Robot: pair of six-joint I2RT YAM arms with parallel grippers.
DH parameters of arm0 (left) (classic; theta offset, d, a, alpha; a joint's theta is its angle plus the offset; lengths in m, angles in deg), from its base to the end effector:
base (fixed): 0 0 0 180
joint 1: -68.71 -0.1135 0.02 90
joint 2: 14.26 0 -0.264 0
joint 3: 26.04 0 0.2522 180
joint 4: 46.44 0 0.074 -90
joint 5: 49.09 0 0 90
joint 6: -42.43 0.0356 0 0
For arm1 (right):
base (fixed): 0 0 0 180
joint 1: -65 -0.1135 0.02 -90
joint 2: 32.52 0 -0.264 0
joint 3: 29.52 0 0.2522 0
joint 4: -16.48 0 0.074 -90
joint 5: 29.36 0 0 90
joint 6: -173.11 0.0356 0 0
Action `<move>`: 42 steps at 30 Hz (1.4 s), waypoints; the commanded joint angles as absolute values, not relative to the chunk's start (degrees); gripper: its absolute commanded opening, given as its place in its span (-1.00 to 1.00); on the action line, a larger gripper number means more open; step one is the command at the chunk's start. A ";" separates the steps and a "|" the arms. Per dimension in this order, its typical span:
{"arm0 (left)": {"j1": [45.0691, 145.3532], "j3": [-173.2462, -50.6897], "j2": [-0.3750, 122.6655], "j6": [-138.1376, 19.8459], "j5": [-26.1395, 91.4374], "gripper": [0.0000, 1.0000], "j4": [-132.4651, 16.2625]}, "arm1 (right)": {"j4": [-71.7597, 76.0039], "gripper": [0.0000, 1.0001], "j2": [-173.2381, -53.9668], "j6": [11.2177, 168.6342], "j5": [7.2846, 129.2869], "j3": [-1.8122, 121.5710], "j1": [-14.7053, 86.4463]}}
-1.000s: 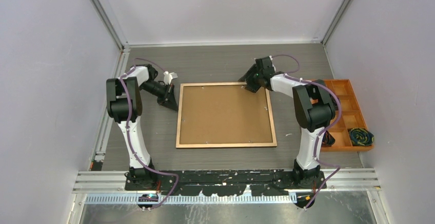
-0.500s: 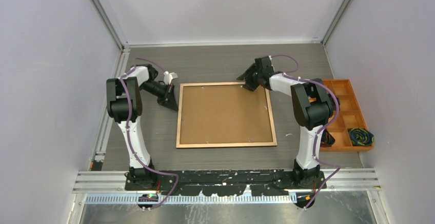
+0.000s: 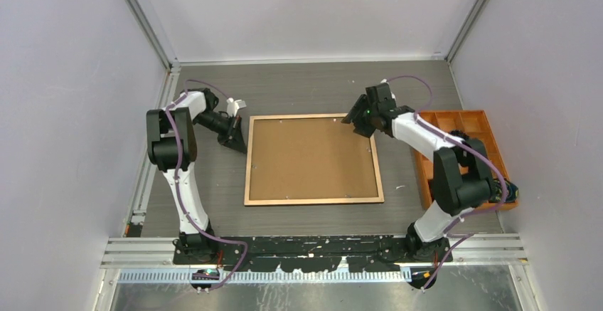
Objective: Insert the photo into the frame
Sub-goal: Install the photo frame at the center of the board.
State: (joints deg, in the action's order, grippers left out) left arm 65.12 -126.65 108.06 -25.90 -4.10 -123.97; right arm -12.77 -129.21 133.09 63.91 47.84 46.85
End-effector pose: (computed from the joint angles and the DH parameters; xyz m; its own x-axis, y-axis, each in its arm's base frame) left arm 0.3804 -0.0014 0.1454 -0.9737 0.2005 -0.1085 0.2173 0.6719 -0.7080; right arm 0.3426 0.1144 0.2101 -0.7239 0.5673 -0.3927 0.3227 0.7814 0.5342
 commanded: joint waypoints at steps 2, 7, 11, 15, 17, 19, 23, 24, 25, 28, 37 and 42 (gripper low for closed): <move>65.15 -126.66 104.73 -24.88 -5.37 -0.81 -125.20 | -19.34 0.15 -121.01 127.58 62.60 41.55 45.57; 65.98 -125.74 103.98 -24.96 -5.87 -0.54 -124.95 | -20.90 0.15 -119.14 126.97 62.34 37.76 45.27; 67.07 -124.68 103.43 -25.52 -5.45 -0.46 -123.83 | -21.44 0.15 -119.25 126.64 61.52 36.65 45.24; 67.81 -124.24 104.08 -25.66 -3.98 -0.46 -123.02 | -22.00 0.15 -120.10 125.75 58.89 36.69 45.28; 67.93 -123.65 104.25 -25.85 -2.45 -0.52 -121.96 | -21.76 0.15 -120.47 125.29 57.59 37.00 45.28; 67.94 -123.39 104.71 -25.67 -1.63 -0.57 -121.56 | -21.57 0.14 -120.94 124.87 56.51 37.38 45.24; 67.95 -122.86 105.09 -25.68 -0.23 -0.65 -120.84 | -21.51 0.14 -122.67 124.02 54.50 38.43 45.23; 67.92 -122.74 105.09 -25.75 0.05 -0.66 -120.71 | -21.49 0.14 -123.06 123.91 53.97 38.59 45.27; 67.92 -122.70 105.11 -25.70 0.24 -0.66 -120.61 | -21.28 0.14 -123.30 123.77 53.49 38.64 45.23; 67.92 -122.68 105.02 -25.61 0.76 -0.68 -120.51 | -20.49 0.13 -123.99 123.65 52.40 38.73 45.28; 67.92 -122.68 104.89 -25.07 1.45 -0.75 -120.68 | -17.84 0.06 -124.58 123.52 47.86 39.38 45.31; 67.93 -122.68 104.83 -24.97 1.28 -0.78 -120.93 | -16.00 0.01 -125.39 124.04 47.83 39.60 45.31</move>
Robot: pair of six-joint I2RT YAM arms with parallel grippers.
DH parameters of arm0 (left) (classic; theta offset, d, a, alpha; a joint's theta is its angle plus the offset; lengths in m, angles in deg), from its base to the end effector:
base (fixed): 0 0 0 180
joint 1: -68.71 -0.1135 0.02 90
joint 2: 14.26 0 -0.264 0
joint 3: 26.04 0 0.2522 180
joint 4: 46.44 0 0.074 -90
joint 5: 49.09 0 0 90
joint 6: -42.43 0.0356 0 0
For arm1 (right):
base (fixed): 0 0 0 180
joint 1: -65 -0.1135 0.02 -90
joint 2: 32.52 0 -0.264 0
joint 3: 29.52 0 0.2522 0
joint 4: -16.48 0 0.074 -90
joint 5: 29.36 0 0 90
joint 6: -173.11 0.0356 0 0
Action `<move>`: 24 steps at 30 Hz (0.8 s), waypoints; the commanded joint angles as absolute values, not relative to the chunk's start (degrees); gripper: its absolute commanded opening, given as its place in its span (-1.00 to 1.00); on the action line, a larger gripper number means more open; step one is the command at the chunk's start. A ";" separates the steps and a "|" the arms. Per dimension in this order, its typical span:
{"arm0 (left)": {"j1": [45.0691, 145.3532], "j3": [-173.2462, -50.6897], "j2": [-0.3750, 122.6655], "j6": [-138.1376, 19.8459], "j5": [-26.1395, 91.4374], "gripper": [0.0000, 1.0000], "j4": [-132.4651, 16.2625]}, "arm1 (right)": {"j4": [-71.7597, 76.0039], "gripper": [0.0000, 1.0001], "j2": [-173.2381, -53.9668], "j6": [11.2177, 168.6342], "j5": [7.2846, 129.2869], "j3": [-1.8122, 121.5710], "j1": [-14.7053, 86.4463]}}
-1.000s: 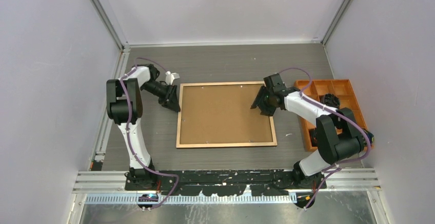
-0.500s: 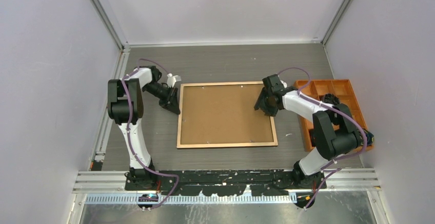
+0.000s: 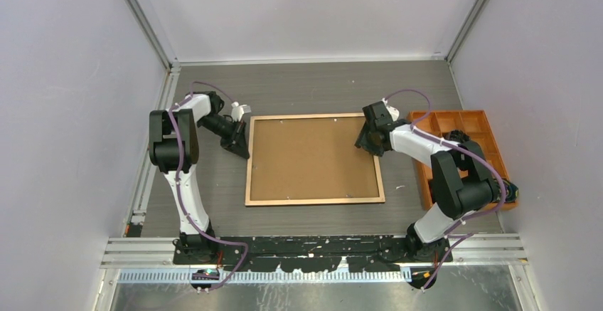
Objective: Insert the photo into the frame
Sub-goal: Install the photo frame at the center of the board.
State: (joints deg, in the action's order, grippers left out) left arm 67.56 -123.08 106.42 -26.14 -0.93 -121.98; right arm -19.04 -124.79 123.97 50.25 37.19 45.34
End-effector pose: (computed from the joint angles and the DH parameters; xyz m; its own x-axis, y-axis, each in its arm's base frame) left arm 0.3701 -0.0163 0.1402 -0.9631 0.2529 -0.0921 0.2477 0.6986 -0.6713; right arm 0.2947 0.0985 0.1731 -0.7862 0.4024 -0.4690 0.3511 0.9154 0.1970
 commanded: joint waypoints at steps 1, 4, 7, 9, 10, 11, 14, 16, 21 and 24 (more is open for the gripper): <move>67.92 -122.68 104.75 -24.90 1.21 -0.79 -121.00 | -15.74 0.00 -125.97 124.33 48.23 39.76 45.31; 67.92 -122.70 104.79 -24.78 1.18 -0.81 -121.03 | -14.97 -0.01 -126.35 125.06 48.48 39.75 45.31; 67.93 -122.68 104.79 -24.61 1.11 -0.83 -121.11 | -14.54 -0.02 -125.94 125.65 47.49 39.58 45.31; 67.94 -122.76 104.84 -24.48 1.10 -0.84 -121.23 | -13.96 -0.05 -125.29 125.82 46.37 39.24 45.31; 67.92 -122.77 104.88 -24.46 1.14 -0.84 -121.28 | -13.68 -0.06 -125.08 125.83 46.06 39.12 45.31; 67.94 -122.83 104.91 -24.41 1.10 -0.85 -121.29 | -13.44 -0.06 -125.12 125.78 45.98 39.20 45.31; 67.95 -122.92 104.77 -24.39 0.99 -0.85 -121.38 | -13.43 -0.07 -125.71 125.67 46.13 39.69 45.31; 67.92 -122.86 104.70 -24.42 0.84 -0.86 -121.38 | -13.36 -0.07 -125.74 125.57 45.96 39.79 45.32; 67.94 -123.20 104.70 -24.34 0.71 -0.87 -121.72 | -14.23 -0.07 -123.55 124.73 47.21 39.64 45.31; 67.93 -123.82 104.51 -24.27 0.04 -0.86 -122.63 | -14.70 -0.02 -120.09 124.28 49.58 38.87 45.20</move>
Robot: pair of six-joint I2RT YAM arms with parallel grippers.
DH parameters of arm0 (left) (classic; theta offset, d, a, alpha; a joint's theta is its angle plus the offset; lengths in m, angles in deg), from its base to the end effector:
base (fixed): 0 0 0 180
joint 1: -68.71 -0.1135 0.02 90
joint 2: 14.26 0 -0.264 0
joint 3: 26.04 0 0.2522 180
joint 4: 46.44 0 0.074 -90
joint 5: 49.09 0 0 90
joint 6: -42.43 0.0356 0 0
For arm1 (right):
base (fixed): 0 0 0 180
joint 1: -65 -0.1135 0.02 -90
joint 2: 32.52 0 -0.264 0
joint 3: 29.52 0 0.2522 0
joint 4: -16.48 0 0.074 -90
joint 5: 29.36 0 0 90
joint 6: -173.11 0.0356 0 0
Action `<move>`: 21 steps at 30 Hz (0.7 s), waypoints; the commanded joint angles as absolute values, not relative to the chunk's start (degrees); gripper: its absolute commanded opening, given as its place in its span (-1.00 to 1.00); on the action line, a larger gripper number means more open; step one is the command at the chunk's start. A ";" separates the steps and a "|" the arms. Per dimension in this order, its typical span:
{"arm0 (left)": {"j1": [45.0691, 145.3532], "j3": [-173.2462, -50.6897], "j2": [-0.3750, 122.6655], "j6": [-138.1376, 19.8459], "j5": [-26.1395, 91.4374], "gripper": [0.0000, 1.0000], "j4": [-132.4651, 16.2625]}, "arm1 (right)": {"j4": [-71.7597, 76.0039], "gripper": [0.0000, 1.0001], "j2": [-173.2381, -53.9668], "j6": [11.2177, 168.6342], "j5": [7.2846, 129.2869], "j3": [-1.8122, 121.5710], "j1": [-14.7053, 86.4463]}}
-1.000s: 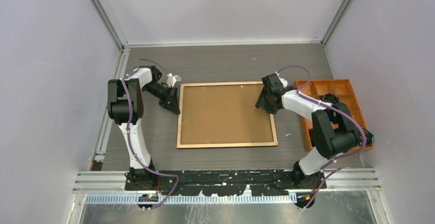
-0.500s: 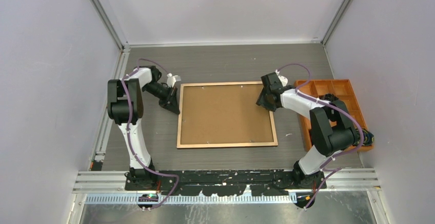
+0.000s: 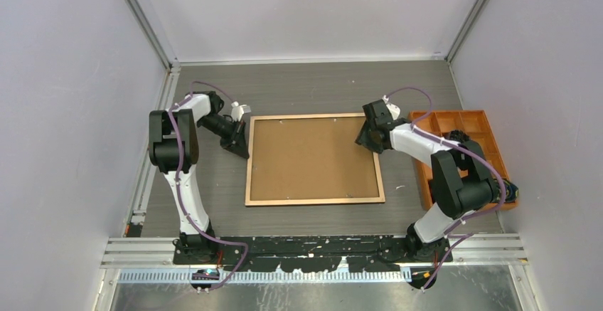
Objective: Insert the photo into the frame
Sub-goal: Install the photo frame at the center of the board.
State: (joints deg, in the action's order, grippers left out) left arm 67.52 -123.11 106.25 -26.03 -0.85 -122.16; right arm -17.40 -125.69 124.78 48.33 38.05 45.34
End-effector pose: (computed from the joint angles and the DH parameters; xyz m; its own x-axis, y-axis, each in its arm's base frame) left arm 0.3698 -0.0160 0.1414 -0.9627 0.2539 -0.0933 0.2494 0.6992 -0.6700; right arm 0.3013 0.0996 0.1744 -0.7567 0.4194 -0.5015 0.3700 0.9072 0.2004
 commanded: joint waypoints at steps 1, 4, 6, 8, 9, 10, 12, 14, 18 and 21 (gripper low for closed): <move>67.97 -124.20 104.37 -24.16 -0.18 -0.85 -123.14 | -14.71 0.01 -118.56 123.83 50.79 38.49 44.91; 67.82 -125.43 103.33 -23.29 -0.37 -0.67 -125.22 | -15.78 0.20 -113.98 120.35 55.18 38.45 42.75; 67.57 -126.29 102.21 -22.62 -0.20 -0.54 -126.67 | -17.01 0.33 -111.33 116.26 58.62 38.75 39.34; 67.21 -127.21 100.79 -21.91 -0.01 -0.41 -128.25 | -18.84 0.45 -109.47 111.39 62.97 39.26 34.21; 67.00 -127.63 99.96 -21.66 0.06 -0.35 -129.00 | -20.07 0.50 -108.86 108.99 63.76 39.59 31.11; 66.70 -128.04 99.04 -21.47 0.04 -0.29 -129.68 | -21.71 0.55 -108.58 105.88 63.55 40.06 26.26; 66.21 -128.57 97.34 -20.79 -0.30 -0.12 -131.44 | -23.69 0.60 -108.65 102.30 63.57 40.32 19.79; 65.71 -128.74 95.54 -19.94 -0.81 0.12 -133.11 | -23.55 0.61 -108.74 99.42 63.73 39.49 14.81; 65.28 -127.59 91.91 -18.22 -1.31 0.35 -136.15 | -18.48 0.62 -109.56 94.70 65.70 36.65 8.91; 65.28 -124.88 89.20 -15.42 -1.39 0.40 -137.78 | -17.10 0.61 -111.88 90.21 65.89 36.12 5.55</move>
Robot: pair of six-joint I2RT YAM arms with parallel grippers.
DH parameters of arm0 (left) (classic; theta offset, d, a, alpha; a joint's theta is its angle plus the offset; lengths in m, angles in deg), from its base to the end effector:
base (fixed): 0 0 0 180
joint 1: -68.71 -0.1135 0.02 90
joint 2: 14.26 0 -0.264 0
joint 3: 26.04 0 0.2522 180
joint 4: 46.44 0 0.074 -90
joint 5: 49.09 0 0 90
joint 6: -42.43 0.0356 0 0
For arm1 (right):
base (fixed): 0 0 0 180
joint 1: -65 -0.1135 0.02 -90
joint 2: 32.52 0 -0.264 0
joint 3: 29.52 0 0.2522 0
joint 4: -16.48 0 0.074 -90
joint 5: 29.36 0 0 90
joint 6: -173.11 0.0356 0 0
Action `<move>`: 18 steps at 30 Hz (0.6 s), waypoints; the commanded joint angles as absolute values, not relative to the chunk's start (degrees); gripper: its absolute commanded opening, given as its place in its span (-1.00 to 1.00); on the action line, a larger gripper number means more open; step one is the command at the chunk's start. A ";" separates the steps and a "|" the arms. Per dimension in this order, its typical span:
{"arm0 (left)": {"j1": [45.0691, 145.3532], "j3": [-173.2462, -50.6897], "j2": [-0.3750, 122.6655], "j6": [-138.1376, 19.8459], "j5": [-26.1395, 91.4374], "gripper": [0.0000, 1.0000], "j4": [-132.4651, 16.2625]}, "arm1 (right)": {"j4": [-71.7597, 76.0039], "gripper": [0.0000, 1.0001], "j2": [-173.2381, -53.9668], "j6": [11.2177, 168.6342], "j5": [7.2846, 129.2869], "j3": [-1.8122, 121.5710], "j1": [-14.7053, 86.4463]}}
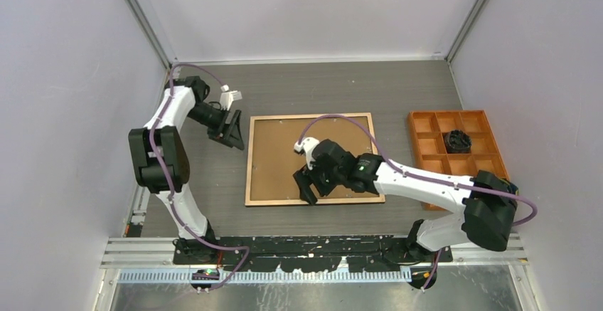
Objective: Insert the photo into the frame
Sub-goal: Install the photo frame at the center of the board, then turn over the photo frame at the center of the board.
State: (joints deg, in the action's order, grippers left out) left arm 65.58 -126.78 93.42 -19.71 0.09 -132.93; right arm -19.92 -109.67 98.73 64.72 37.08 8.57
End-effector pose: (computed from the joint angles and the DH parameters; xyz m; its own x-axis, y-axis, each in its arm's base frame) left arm 0.3452 -0.0044 0.2338 -0.9188 0.3039 -0.2520 0.3947 0.6916 -0.6048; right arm 0.1549 0.2380 0.2447 -0.6202 -0.4488 -0.6434 -0.7175 0.6562 0.2339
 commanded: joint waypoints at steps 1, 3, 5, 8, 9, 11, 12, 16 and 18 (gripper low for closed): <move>65.28 -123.78 88.33 -14.09 -1.44 0.41 -138.38 | -16.74 0.59 -112.90 88.69 65.73 36.10 4.66; 65.28 -121.49 86.86 -10.32 -1.68 0.77 -140.00 | -14.90 0.56 -114.52 85.83 66.40 35.47 3.57; 65.28 -119.21 85.80 -8.38 -1.05 0.89 -140.52 | -13.25 0.51 -116.37 84.15 65.87 35.17 3.15; 65.27 -116.74 84.05 -6.76 -0.55 0.94 -141.00 | -12.87 0.35 -119.85 82.38 63.92 36.89 2.45; 65.28 -116.18 83.37 -6.53 -0.37 0.94 -140.86 | -12.73 0.31 -120.88 81.76 63.23 37.48 2.10; 65.28 -115.26 82.37 -6.46 0.28 0.95 -140.34 | -12.39 0.23 -123.05 81.09 62.38 38.22 1.70; 65.28 -115.15 82.00 -6.51 0.52 0.95 -140.29 | -12.19 0.21 -123.58 80.76 62.18 38.40 1.36; 65.28 -114.35 80.92 -6.52 0.94 0.95 -139.92 | -12.28 0.17 -125.56 79.40 58.73 38.55 -0.16; 65.28 -113.41 80.32 -6.50 1.03 0.95 -139.03 | -12.03 0.16 -126.38 78.89 57.69 38.56 -0.47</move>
State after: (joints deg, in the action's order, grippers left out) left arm 65.42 -114.54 83.54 -8.02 0.99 -139.23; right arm -14.60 -125.29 81.66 61.55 36.45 0.64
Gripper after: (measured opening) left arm 0.973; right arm 0.589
